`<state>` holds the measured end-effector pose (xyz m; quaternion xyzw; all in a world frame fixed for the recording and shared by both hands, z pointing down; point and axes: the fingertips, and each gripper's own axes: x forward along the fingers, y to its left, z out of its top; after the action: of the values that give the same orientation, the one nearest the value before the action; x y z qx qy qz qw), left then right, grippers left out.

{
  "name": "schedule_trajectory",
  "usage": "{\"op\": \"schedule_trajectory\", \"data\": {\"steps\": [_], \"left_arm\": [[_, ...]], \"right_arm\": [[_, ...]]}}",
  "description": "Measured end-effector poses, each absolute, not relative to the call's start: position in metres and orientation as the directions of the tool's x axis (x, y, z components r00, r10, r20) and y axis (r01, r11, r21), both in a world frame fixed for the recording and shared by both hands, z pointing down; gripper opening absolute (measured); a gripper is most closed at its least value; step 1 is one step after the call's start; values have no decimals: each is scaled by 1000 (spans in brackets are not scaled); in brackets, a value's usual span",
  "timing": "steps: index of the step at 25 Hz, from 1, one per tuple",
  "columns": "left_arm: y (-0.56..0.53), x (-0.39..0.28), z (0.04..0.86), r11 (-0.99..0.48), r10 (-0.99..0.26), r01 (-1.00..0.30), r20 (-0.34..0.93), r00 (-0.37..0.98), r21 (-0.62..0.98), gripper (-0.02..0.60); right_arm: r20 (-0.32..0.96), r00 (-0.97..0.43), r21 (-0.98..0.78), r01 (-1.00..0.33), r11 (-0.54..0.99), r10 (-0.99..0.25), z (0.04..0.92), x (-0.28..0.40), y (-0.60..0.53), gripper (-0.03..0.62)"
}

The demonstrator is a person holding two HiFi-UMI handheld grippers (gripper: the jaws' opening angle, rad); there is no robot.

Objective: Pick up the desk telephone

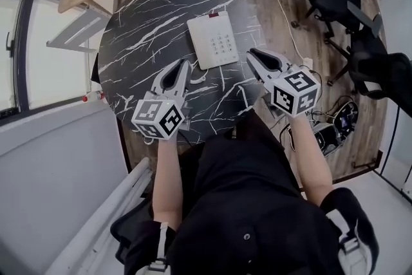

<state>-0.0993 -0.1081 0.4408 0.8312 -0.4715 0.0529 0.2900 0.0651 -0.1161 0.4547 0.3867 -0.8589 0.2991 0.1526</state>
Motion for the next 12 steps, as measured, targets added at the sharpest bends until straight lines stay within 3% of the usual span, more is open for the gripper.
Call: {"op": "schedule_trajectory", "data": {"steps": [3, 12], "left_arm": [[-117, -99, 465, -338, -744, -825, 408, 529, 453, 18], [-139, -99, 542, -214, -680, -840, 541, 495, 499, 19]], "right_arm": [[530, -664, -416, -745, 521, -527, 478, 63, -130, 110], [632, -661, -444, -736, 511, -404, 554, 56, -165, 149]]}}
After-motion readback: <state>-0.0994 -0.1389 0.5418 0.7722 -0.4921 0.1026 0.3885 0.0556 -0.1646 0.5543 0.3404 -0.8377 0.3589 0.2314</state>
